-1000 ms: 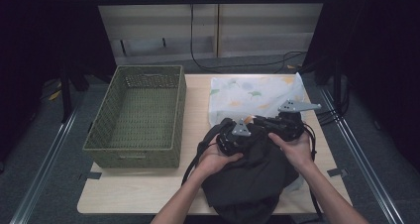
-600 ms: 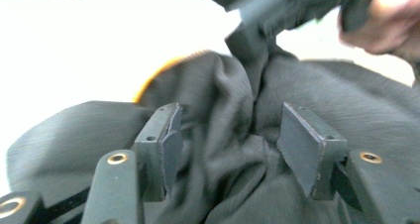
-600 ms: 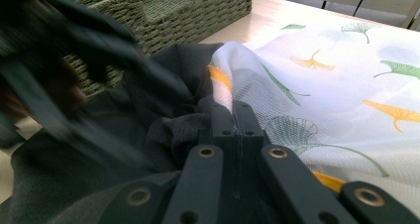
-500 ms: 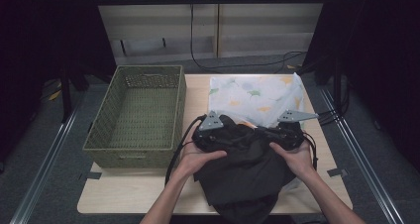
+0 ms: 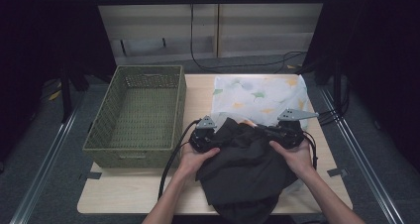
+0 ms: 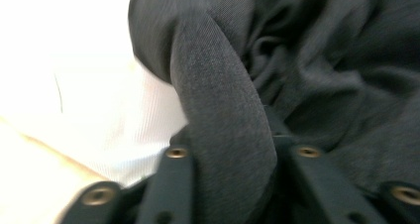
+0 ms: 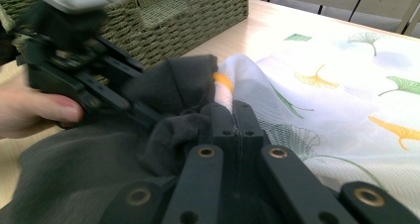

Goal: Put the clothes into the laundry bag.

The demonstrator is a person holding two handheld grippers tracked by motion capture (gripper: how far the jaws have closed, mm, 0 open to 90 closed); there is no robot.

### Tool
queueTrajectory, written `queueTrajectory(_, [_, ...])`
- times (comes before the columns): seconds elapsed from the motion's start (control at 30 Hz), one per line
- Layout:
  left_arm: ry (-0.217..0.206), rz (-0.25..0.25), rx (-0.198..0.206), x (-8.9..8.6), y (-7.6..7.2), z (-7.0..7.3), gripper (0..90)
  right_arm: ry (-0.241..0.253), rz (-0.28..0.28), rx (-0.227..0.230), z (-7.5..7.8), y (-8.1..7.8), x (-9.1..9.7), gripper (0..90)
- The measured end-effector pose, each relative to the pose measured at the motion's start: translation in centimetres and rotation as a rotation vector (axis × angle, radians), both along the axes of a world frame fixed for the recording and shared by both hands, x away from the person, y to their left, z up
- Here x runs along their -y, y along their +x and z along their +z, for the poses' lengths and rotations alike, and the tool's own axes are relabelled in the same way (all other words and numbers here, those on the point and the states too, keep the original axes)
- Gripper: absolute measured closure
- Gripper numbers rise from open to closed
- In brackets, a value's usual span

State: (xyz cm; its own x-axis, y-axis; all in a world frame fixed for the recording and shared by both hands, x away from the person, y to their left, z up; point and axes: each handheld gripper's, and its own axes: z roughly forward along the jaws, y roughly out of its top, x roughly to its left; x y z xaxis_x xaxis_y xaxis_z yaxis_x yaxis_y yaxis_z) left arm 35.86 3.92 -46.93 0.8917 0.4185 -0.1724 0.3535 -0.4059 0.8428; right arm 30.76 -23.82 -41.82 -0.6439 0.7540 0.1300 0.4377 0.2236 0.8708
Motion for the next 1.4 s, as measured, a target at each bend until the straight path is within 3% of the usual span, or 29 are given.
queueTrajectory(0.23, [-0.136,-0.023,0.057,-1.3,-1.1,3.6,80.3,0.016,0.000,0.002,0.4,0.6,-0.8,90.0])
queueTrajectory(0.37, [-0.178,-0.109,0.099,-0.1,-2.1,5.0,80.3,0.018,0.010,0.003,0.4,1.0,-1.5,90.0])
queueTrajectory(0.47, [-0.127,-0.195,0.116,2.2,-2.9,5.1,80.3,0.018,0.023,-0.001,0.4,1.1,-2.0,90.0])
queueTrajectory(0.6, [-0.007,-0.249,0.113,4.8,-3.3,3.8,80.4,0.033,0.034,0.008,0.9,0.9,-1.9,90.0])
queueTrajectory(0.63, [-0.005,-0.256,0.108,5.3,-3.4,3.5,80.4,0.044,0.040,0.013,1.1,0.9,-1.7,90.0])
queueTrajectory(0.73, [0.090,-0.238,0.110,6.7,-3.3,2.0,80.5,0.073,0.042,0.037,2.2,0.5,-1.5,90.0])
queueTrajectory(0.83, [0.122,-0.209,0.095,7.3,-3.0,1.0,80.7,0.068,0.047,0.052,2.9,0.1,-1.5,90.0])
queueTrajectory(0.87, [0.117,-0.201,0.098,7.4,-2.9,0.9,80.7,0.067,0.047,0.051,2.9,-0.1,-1.6,90.0])
queueTrajectory(0.97, [0.202,-0.139,0.130,7.6,-2.7,1.3,80.7,0.058,0.050,0.047,2.9,-0.4,-1.5,90.0])
queueTrajectory(1.07, [0.209,-0.079,0.108,7.0,-1.3,1.2,80.4,0.038,0.048,0.042,2.8,-1.0,-1.0,90.0])
queueTrajectory(1.1, [0.183,-0.069,0.098,6.8,-1.0,1.0,80.2,0.031,0.043,0.036,2.7,-1.2,-0.8,90.0])
queueTrajectory(1.2, [0.190,-0.042,0.087,5.9,0.2,0.7,79.6,-0.002,0.039,0.015,1.9,-1.7,-0.2,90.0])
queueTrajectory(1.33, [0.142,-0.009,0.046,5.5,0.9,0.2,75.6,-0.026,0.049,-0.022,0.4,-2.0,0.1,90.0])
queueTrajectory(1.4, [0.115,-0.009,0.034,5.0,1.0,0.2,68.6,-0.023,0.049,-0.036,-0.2,-1.8,0.0,90.0])
